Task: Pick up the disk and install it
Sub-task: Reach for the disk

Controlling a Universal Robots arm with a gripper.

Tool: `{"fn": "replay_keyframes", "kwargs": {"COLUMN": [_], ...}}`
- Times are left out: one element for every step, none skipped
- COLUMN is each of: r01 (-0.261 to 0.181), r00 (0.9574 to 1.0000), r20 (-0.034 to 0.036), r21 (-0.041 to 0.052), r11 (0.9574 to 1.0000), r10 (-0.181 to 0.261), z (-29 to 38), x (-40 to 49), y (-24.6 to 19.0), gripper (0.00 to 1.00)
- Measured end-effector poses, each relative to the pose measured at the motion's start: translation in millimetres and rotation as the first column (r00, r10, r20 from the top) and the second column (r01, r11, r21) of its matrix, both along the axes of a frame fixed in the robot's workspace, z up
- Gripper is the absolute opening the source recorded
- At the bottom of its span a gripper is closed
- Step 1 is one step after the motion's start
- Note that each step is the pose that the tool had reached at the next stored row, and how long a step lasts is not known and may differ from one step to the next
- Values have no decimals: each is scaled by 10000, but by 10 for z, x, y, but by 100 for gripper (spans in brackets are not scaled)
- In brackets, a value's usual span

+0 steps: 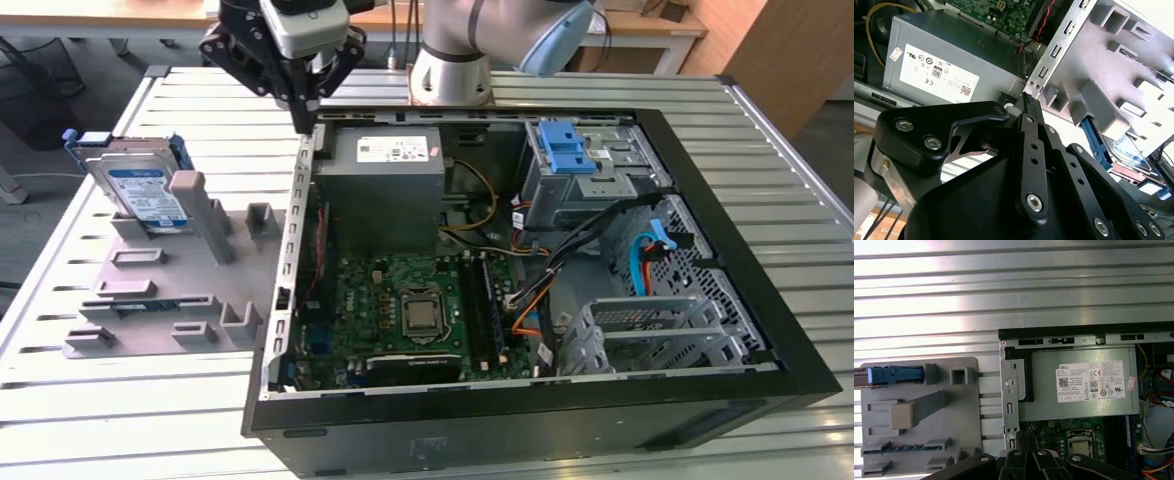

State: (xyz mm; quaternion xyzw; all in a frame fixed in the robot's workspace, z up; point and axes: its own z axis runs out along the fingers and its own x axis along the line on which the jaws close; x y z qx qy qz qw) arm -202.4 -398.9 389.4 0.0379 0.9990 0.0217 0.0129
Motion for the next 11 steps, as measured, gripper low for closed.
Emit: {"fn": "replay_keyframes", "kwargs": {"r01": [0,0,0,0,0,0,0,0,0,0,0], "r00": [10000,10000,10000,10000,10000,10000,10000,10000,10000,10000,10000], "r20": [0,0,0,1,0,1,0,0,0,0,1], "r21": [0,-1,0,0,0,0,-1,0,0,0,0], "r11": [10000,10000,10000,10000,10000,10000,10000,10000,10000,10000,10000], "r10": [0,0,0,0,0,0,0,0,0,0,0], "z": [0,0,-1,-1,-1,-1,-1,-1,-2,-1,-2], "x": [-3,-6,-9,-12,-16,-18,-21,-24,-27,-30,-33], "y": [0,0,0,0,0,0,0,0,0,0,0], "gripper": [11,11,11,11,11,11,11,11,11,11,11]}}
